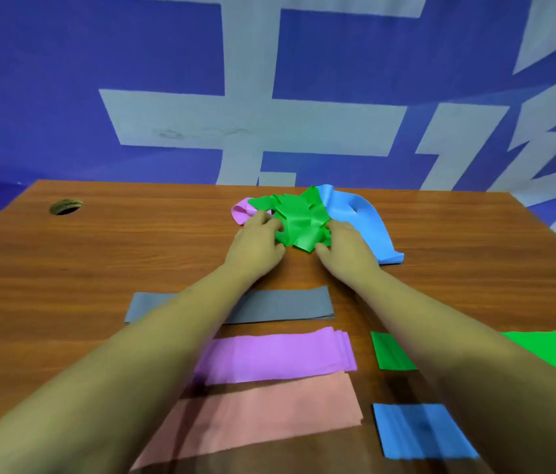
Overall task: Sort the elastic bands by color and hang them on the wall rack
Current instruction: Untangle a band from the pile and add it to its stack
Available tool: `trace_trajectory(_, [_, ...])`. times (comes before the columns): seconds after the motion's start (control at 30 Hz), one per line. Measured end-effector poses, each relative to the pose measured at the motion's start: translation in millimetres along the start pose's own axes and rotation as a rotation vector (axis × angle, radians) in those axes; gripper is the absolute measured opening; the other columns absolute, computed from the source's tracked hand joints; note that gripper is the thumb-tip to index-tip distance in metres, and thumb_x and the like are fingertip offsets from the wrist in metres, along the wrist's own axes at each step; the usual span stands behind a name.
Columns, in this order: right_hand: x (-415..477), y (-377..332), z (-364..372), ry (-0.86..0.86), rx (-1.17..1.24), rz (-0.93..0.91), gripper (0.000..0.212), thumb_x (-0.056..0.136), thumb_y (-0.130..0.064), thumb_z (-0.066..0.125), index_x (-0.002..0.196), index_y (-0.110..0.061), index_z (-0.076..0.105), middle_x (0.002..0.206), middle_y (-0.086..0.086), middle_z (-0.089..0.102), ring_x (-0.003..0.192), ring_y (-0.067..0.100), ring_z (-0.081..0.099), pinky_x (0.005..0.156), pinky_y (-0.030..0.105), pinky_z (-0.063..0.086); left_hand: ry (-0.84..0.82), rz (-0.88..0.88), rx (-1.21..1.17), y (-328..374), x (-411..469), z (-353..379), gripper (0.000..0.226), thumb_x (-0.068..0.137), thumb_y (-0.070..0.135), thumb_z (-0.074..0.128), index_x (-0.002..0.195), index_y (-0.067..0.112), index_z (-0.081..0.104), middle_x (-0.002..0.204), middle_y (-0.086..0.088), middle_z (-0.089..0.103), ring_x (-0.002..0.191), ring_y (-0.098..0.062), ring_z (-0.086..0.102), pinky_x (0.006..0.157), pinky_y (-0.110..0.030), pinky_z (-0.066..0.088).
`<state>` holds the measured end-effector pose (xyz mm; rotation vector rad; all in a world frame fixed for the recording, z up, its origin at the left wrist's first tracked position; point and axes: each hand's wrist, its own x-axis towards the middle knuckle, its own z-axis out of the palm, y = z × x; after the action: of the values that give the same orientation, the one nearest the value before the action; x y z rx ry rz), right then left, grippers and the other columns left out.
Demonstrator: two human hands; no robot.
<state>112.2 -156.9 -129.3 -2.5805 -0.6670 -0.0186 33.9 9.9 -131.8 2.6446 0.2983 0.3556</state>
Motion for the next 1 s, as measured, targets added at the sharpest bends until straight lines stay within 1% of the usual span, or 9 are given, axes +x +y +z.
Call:
trace_trajectory(0.13, [25,11,19,0.018,0.009,0.023,0.038,0.089,-0.027,0.059,0.119,-0.004,0.061,0.117,0.02,0.058,0.111,0.039,0.053,0.093,0.042,0.045,-0.022,-0.038,0.044,-10,23,24,0.039,0.087,0.024,0.06,0.125,0.018,0.061,0.131,-0.008,0.052,0.122,-0.03,0.047,0.103,-0.044,0.041])
trace_trajectory(0.23, [32,17,26,0.039,0.093,0.057,0.022,0.085,-0.024,0.065,0.103,-0.011,0.068,0.107,0.016,0.058,0.103,0.037,0.056,0.089,0.038,0.045,0.026,-0.004,0.044,-17,29,31,0.026,0.089,0.021,0.061,0.112,0.011,0.066,0.118,-0.012,0.053,0.112,-0.033,0.049,0.098,-0.044,0.042])
trace_trajectory(0.37, [26,10,10,0.12,0.312,0.061,0.003,0.083,-0.018,0.066,0.081,-0.017,0.065,0.086,-0.001,0.06,0.086,0.02,0.056,0.072,0.026,0.037,0.074,0.001,-0.017,-24,25,25,0.015,0.087,0.013,0.062,0.099,0.005,0.067,0.107,-0.015,0.055,0.101,-0.034,0.056,0.09,-0.042,0.047])
trace_trajectory(0.5, [19,-15,-31,0.191,0.574,0.041,0.021,0.082,-0.013,0.065,0.066,-0.022,0.056,0.066,-0.011,0.056,0.057,0.003,0.048,0.061,0.022,0.037,0.075,-0.058,0.005,-27,10,11,0.018,0.084,0.015,0.063,0.099,0.009,0.071,0.106,-0.015,0.062,0.102,-0.033,0.059,0.092,-0.041,0.047])
trace_trajectory(0.57, [12,-34,-58,0.231,0.632,-0.015,0.023,0.081,-0.01,0.066,0.065,-0.023,0.057,0.061,-0.012,0.055,0.053,0.001,0.047,0.059,0.022,0.038,0.037,-0.083,-0.027,-23,0,0,0.028,0.08,0.019,0.06,0.106,0.014,0.07,0.109,-0.012,0.063,0.107,-0.03,0.058,0.097,-0.041,0.046])
trace_trajectory(0.63, [2,-55,-86,0.25,0.656,-0.078,0.018,0.083,-0.009,0.066,0.069,-0.019,0.06,0.064,-0.01,0.057,0.06,0.002,0.051,0.063,0.02,0.042,0.026,-0.055,-0.105,-14,-8,-14,0.039,0.075,0.026,0.056,0.111,0.016,0.067,0.113,-0.009,0.063,0.109,-0.027,0.057,0.099,-0.037,0.044])
trace_trajectory(0.73, [-15,-82,-125,0.257,0.717,-0.145,0.018,0.085,-0.005,0.065,0.07,-0.014,0.06,0.061,-0.006,0.055,0.053,-0.003,0.047,0.057,0.015,0.039,0.083,0.047,-0.33,18,-23,-46,0.021,0.09,0.018,0.06,0.108,0.012,0.067,0.108,-0.005,0.065,0.101,-0.015,0.058,0.086,-0.011,0.04])
trace_trajectory(0.87, [-40,-106,-168,0.311,0.737,-0.206,0.007,0.083,-0.005,0.065,0.077,-0.007,0.065,0.062,-0.005,0.056,0.055,-0.001,0.048,0.058,0.014,0.041,0.05,0.06,-0.814,76,-50,-102,0.018,0.097,0.022,0.058,0.112,0.015,0.064,0.102,0.009,0.067,0.088,0.01,0.06,0.08,-0.009,0.043])
trace_trajectory(1.0, [-66,-123,-202,0.371,0.727,-0.222,0.008,0.081,-0.009,0.068,0.074,-0.012,0.066,0.065,-0.006,0.06,0.062,0.005,0.054,0.063,0.019,0.045,0.109,0.164,-0.832,112,-67,-139,0.027,0.09,0.024,0.069,0.115,0.013,0.068,0.117,0.0,0.067,0.106,-0.004,0.06,0.076,-0.005,0.045])
